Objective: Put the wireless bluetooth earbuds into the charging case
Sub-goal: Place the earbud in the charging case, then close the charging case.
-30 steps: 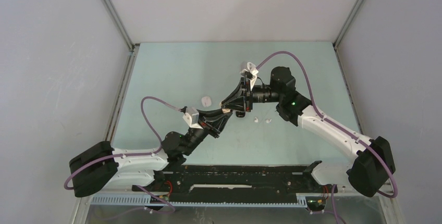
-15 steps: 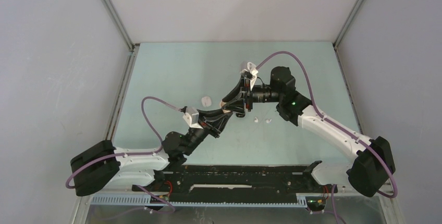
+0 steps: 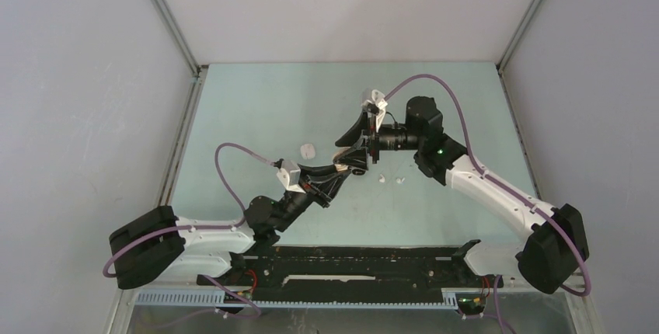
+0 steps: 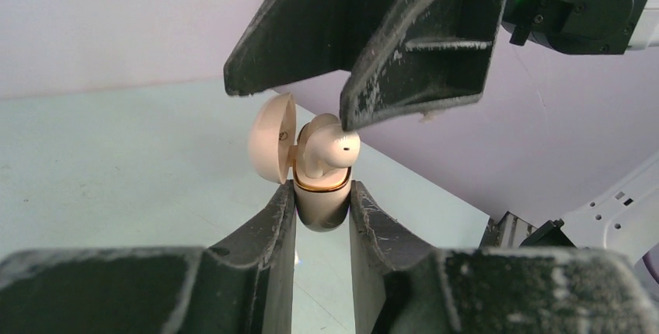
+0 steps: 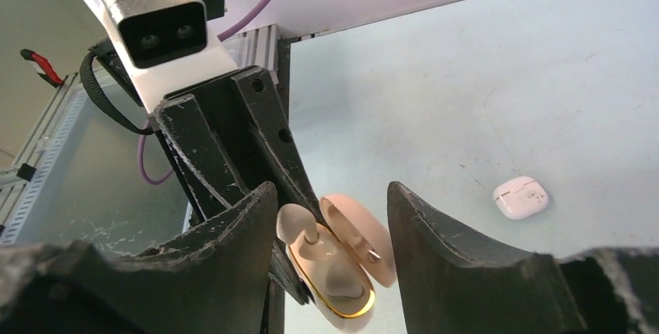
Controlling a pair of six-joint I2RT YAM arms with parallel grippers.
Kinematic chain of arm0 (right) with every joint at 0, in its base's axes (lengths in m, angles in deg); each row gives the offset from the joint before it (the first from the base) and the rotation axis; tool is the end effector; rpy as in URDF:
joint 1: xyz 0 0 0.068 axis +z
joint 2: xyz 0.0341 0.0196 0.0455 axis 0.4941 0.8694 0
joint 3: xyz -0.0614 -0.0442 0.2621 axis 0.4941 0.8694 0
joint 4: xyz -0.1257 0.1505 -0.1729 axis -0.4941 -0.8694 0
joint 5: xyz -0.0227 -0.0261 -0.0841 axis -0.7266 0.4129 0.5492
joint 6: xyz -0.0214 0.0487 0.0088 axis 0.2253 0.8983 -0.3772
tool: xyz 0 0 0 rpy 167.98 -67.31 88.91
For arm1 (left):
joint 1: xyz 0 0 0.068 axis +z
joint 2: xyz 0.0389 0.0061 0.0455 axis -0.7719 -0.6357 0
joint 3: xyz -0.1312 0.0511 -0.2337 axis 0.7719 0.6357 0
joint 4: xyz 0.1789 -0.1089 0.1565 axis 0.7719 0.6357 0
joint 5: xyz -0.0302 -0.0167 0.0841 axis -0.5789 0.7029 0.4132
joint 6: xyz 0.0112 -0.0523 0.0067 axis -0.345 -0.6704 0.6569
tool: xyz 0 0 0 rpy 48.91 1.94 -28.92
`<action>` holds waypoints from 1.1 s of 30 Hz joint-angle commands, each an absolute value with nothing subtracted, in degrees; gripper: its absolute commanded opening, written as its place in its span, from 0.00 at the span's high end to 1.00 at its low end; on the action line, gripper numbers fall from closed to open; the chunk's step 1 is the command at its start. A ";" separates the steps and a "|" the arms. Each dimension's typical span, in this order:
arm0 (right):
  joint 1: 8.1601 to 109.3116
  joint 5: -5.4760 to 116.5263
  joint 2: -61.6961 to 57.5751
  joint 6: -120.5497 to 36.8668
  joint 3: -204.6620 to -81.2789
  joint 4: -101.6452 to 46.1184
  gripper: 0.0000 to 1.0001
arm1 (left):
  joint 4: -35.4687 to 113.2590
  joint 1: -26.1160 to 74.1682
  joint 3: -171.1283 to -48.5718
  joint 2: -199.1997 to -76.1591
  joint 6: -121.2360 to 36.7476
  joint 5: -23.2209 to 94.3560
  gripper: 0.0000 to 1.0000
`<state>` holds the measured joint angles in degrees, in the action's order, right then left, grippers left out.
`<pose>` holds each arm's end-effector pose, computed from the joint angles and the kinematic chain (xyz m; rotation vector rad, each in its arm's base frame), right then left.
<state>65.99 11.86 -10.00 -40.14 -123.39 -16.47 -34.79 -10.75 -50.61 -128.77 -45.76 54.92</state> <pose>0.2177 0.1949 0.3407 -1.1015 1.4524 1.3154 0.1067 -0.1802 0.2354 0.3227 1.2155 -1.0505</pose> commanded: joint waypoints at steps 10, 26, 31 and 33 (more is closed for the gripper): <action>58.84 5.22 -17.13 -68.58 -134.16 -58.85 0.38 | -35.46 -10.91 -49.31 -127.15 -44.73 51.09 1.00; 71.27 21.74 -16.63 -74.14 -138.03 -71.13 0.43 | -33.37 -11.35 -49.38 -130.96 -41.93 37.52 1.00; 71.98 23.43 -12.72 -73.27 -142.20 -73.14 0.31 | -32.81 -11.35 -49.18 -130.85 -41.57 36.10 1.00; 71.97 23.31 -11.42 -73.18 -143.02 -73.67 0.30 | -32.36 -11.35 -49.07 -130.63 -41.56 35.66 1.00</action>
